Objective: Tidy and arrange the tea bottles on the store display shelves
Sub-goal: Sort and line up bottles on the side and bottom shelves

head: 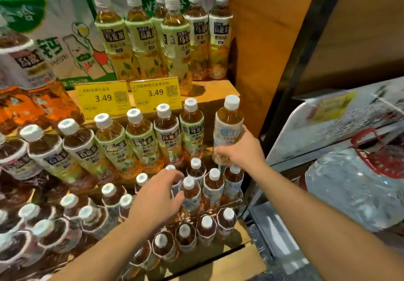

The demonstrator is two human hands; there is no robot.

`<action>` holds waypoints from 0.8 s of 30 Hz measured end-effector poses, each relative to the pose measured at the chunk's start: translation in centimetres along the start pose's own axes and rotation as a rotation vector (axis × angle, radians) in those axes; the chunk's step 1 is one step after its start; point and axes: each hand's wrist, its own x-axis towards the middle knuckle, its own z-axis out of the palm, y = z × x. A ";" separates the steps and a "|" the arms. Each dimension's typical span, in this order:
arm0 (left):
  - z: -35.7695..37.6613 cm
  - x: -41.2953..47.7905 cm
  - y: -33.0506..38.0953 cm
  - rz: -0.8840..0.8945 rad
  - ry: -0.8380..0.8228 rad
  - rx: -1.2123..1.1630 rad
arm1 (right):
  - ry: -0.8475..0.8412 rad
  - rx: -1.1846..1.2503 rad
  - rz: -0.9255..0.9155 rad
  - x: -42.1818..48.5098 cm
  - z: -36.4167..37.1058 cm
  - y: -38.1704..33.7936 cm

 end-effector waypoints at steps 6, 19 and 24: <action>1.2 3.6 1.2 -0.053 -0.044 -0.095 | -0.079 -0.028 0.032 1.8 3.0 2.2; 2.7 7.9 6.2 -0.079 -0.037 -0.391 | -0.155 -0.046 -0.019 3.0 3.3 3.3; 2.1 8.7 7.8 -0.039 0.058 -0.343 | -0.235 -0.165 -0.163 2.6 3.1 4.0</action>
